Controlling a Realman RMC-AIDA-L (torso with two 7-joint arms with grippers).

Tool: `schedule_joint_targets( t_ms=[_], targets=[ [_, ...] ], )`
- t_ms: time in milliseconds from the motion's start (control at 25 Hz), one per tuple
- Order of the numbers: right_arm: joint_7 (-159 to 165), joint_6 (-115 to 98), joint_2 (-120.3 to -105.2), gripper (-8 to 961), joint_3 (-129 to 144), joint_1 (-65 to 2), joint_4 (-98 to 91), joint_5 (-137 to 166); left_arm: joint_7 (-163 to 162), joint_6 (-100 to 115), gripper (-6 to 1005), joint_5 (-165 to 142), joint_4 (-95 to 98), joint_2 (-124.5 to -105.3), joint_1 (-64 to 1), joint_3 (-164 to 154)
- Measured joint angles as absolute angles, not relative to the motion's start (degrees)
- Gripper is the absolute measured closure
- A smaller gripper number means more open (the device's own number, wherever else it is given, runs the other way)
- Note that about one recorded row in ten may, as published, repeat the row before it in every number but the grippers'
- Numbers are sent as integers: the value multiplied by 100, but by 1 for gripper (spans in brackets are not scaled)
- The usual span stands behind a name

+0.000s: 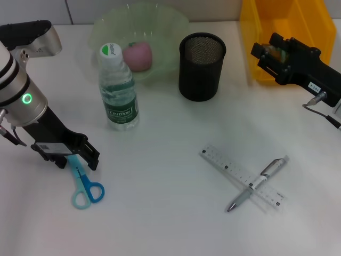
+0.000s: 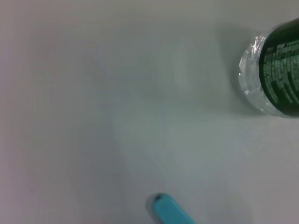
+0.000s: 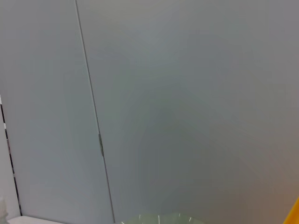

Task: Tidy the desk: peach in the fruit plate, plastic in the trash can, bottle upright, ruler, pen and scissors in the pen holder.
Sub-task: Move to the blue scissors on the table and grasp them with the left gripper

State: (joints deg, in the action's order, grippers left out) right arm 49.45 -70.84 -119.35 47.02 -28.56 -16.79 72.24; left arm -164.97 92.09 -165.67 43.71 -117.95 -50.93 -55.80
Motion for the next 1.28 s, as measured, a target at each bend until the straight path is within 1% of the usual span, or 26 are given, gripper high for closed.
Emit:
schedule_joint_targets(
  t_ms=[200, 920, 1280],
  targets=[
    [4943, -7084, -11935, 398, 4702, -2865, -1679, 7224, -16497, 9163, 218, -16558, 4268, -11761, -5091, -5580],
    [4939, -7075, -11935, 398, 4702, -2885, -1678, 7225, -16497, 9140, 220, -16569, 4253, -11752, -5110, -5585],
    [4939, -7059, -11935, 398, 4702, -2892, -1679, 7225, -16497, 9134, 280, -16576, 4254, -11764, -5154, -5766]
  ],
)
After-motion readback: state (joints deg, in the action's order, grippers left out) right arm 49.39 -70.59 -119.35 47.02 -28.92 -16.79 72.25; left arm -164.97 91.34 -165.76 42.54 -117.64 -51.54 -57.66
